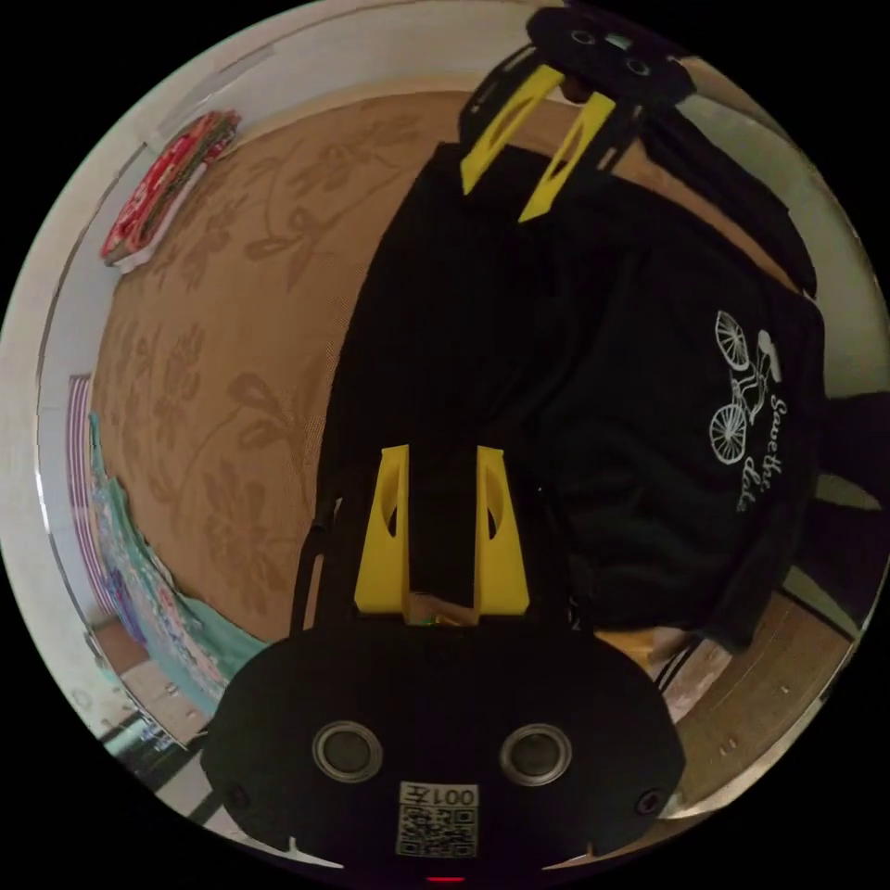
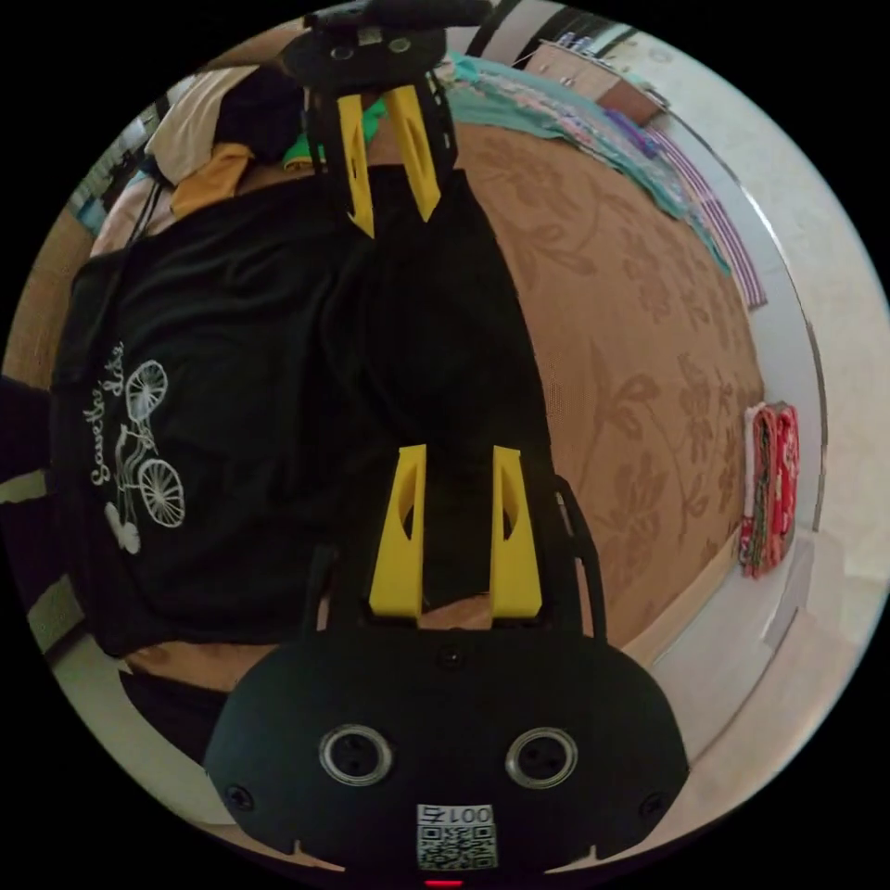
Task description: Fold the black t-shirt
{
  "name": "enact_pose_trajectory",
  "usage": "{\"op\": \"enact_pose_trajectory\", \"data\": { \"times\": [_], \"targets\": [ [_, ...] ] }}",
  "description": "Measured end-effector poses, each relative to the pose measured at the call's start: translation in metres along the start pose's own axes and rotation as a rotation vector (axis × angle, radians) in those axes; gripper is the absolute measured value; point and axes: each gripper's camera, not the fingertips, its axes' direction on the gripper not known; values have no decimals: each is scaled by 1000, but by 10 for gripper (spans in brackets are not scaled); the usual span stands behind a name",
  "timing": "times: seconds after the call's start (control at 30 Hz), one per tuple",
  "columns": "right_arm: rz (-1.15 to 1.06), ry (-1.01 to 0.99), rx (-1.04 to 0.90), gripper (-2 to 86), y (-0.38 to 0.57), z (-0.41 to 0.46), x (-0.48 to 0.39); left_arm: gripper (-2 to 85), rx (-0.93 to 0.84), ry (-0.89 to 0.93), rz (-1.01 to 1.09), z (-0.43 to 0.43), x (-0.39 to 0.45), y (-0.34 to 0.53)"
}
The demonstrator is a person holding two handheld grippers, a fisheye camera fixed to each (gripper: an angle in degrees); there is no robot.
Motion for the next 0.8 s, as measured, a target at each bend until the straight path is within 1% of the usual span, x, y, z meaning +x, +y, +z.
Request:
{"op": "enact_pose_trajectory", "data": {
  "times": [0.07,0.13,0.23,0.3,0.37,0.43,0.6,0.7,0.8],
  "targets": [
    [-59,-67,-27,50,-5,1,17,63,-53,24,38,-16,-25,-17],
    [-90,-109,-48,25,-6,-2,35,63,-41,53,39,-33,-46,-26],
    [-64,-86,27,9,0,-26,69,63,-29,55,36,-66,-81,-40],
    [-6,-83,123,4,6,-51,100,65,-25,59,32,-84,-102,-48],
    [24,-76,176,2,8,-65,124,69,-8,79,16,-105,-132,-60],
    [31,-66,192,1,8,-73,145,76,1,100,11,-119,-152,-71],
    [76,-7,209,1,12,-81,197,80,-49,105,90,-147,-195,-99],
    [92,12,200,0,18,-81,218,70,-57,148,130,-166,-221,-109],
    [136,19,198,0,26,-78,238,17,-73,204,142,-183,-249,-112]
  ]
}}
